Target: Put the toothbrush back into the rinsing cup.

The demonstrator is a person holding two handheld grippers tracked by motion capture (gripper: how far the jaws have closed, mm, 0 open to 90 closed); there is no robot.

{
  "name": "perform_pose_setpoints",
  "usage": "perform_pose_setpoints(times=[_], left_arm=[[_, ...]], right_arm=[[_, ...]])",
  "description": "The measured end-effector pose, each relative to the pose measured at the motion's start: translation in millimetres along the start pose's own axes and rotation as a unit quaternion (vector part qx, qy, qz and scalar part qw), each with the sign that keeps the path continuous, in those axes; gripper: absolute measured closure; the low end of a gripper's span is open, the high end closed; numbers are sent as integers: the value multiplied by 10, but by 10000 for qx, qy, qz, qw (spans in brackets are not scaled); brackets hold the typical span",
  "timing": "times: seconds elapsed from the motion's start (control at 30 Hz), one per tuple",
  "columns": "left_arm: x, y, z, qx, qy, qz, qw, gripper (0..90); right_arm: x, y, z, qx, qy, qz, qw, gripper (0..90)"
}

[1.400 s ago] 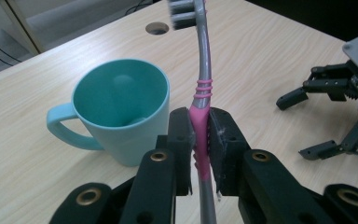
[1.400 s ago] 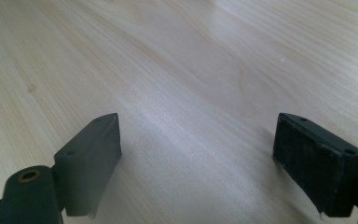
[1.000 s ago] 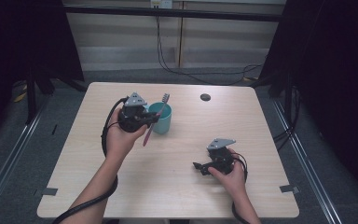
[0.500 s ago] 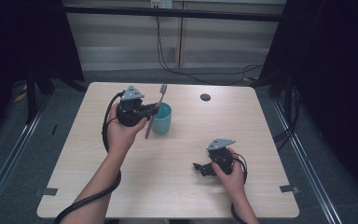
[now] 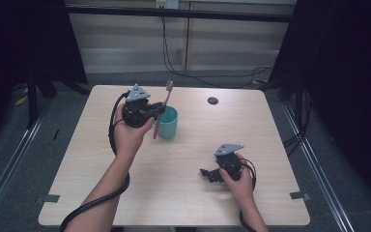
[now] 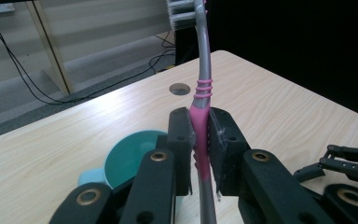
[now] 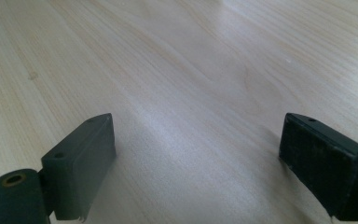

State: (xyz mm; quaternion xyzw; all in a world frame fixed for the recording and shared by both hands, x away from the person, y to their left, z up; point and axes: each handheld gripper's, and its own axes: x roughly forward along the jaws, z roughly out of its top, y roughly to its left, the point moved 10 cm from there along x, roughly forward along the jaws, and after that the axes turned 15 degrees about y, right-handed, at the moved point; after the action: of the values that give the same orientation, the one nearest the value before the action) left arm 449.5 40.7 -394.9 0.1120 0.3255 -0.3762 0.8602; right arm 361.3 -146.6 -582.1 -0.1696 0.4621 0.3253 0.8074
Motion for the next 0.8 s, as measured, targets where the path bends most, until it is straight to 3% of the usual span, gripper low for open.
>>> perform_pose_setpoints(times=[0.8], left_arm=[[75,46,222,-108,-241,153,9995,799]], right_arm=[[0,1,1,9,-3,2,10000,99]])
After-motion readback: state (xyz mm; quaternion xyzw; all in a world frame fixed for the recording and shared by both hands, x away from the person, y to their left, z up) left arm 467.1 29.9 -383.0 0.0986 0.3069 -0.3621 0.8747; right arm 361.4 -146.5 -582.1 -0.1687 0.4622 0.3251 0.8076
